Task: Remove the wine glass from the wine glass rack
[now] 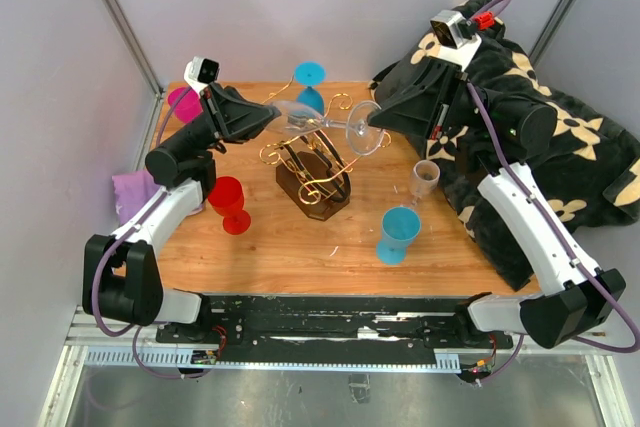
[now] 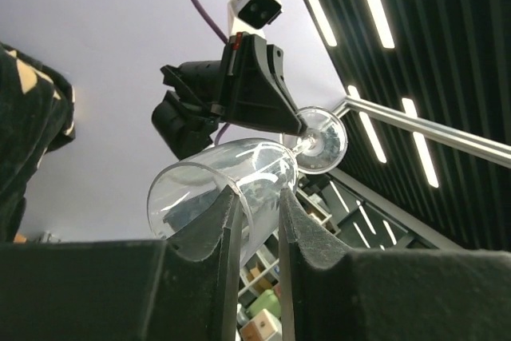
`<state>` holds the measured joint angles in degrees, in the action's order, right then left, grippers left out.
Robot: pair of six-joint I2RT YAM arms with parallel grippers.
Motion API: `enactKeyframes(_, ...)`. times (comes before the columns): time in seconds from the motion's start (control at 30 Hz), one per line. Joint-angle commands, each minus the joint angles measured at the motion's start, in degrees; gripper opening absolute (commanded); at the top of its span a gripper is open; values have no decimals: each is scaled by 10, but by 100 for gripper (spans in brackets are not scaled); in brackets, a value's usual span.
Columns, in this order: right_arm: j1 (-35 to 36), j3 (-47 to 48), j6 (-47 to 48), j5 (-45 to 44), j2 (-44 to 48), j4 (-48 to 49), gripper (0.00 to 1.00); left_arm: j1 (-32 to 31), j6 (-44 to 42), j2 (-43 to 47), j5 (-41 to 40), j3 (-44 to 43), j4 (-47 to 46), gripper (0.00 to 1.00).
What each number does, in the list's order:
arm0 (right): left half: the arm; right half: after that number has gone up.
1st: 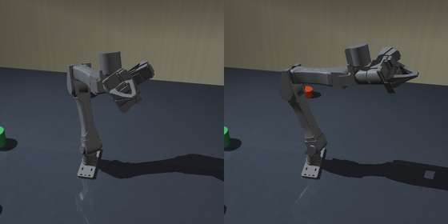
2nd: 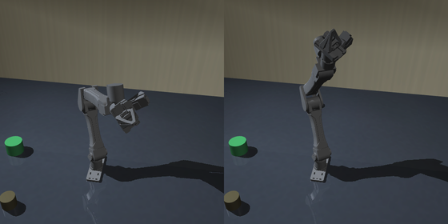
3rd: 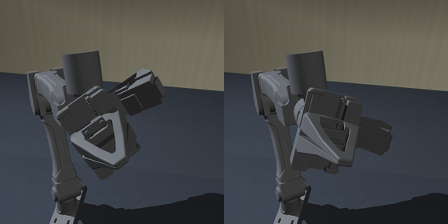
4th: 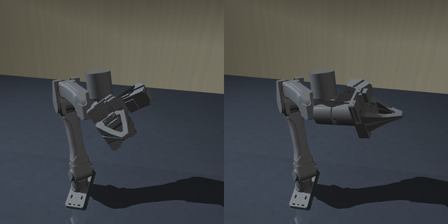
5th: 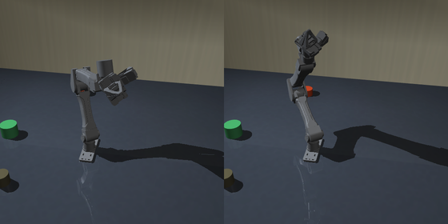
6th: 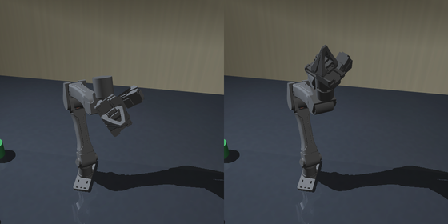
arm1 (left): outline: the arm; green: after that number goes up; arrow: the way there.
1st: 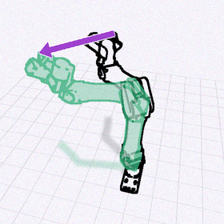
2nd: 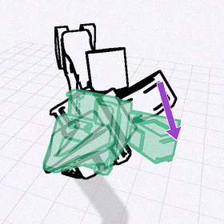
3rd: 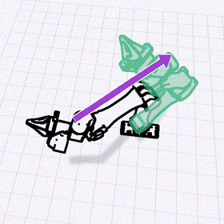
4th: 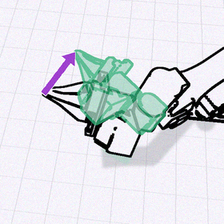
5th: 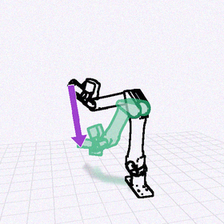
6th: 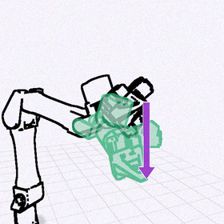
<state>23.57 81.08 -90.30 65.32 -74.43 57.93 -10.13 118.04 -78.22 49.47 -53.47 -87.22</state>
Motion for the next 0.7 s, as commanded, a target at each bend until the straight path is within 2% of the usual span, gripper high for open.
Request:
enactKeyframes(0.0, 10, -2, 5, -5, -6, 31, 2, -3, 12, 14, 4, -18, -143, 18)
enactKeyframes(0.17, -9, -13, -21, -7, -6, 60, 4, -3, 34, 11, -17, -14, -168, 1)
enactKeyframes(0.3, -19, -27, -70, -16, -19, 123, 9, -2, 40, 17, -29, -16, -178, 0)
enactKeyframes(0.47, -41, -41, -152, -38, -44, 232, 20, -3, 46, 33, -42, -26, -178, 0)
enactKeyframes(0.57, -53, -46, -197, -56, -61, 290, 21, -3, 52, 41, -55, -33, -179, 1)
enactKeyframes(0.67, -57, -47, -206, -58, -68, 300, 23, -3, 59, 48, -69, -37, -178, 0)
